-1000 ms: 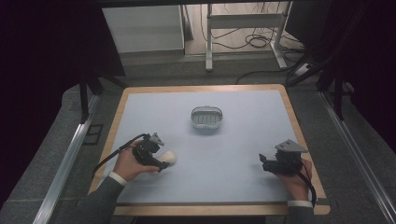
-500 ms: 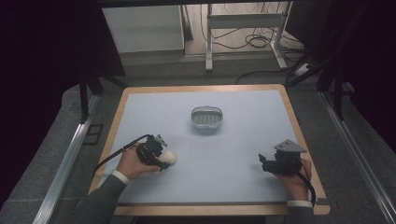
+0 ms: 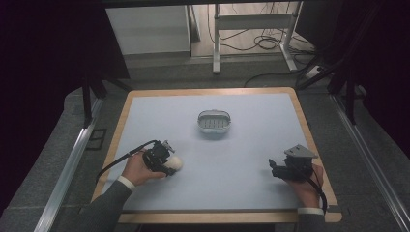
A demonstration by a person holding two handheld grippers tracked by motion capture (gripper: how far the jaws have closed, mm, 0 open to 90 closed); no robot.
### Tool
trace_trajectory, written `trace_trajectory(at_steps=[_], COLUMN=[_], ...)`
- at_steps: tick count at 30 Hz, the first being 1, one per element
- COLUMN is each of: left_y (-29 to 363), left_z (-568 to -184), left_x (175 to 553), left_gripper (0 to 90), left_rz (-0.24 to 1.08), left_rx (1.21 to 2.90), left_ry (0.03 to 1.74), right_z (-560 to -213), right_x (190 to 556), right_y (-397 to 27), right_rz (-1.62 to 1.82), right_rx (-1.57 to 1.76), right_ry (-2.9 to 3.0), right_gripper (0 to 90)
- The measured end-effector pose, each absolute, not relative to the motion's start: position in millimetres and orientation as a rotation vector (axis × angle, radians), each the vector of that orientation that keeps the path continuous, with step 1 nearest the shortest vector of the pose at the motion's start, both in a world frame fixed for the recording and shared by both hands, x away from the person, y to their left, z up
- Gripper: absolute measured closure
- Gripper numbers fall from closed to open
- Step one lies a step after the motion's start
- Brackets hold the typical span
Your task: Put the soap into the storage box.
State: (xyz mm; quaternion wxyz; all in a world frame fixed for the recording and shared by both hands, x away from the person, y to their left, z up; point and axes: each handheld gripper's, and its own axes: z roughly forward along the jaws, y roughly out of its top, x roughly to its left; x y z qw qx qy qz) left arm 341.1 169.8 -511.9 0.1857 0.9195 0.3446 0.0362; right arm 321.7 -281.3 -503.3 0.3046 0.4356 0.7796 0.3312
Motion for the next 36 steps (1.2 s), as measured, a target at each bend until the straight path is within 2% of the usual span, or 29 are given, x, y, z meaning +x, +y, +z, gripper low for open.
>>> trace_trajectory(at_steps=[15,36], left_y=[176.4,167.2], left_z=[-493.5,-464.8], left_x=[345.7,374.9], left_gripper=[49.7,49.8], left_rz=[0.127,0.203], left_rx=[2.569,2.544], left_ry=[0.96,0.917], right_z=[-503.6,-504.6], right_x=[322.0,322.2], right_y=[-282.5,-281.6], right_rz=[0.873,0.873], right_rx=[1.16,1.147], right_ry=[2.059,2.063], right_gripper=[10.4,10.3])
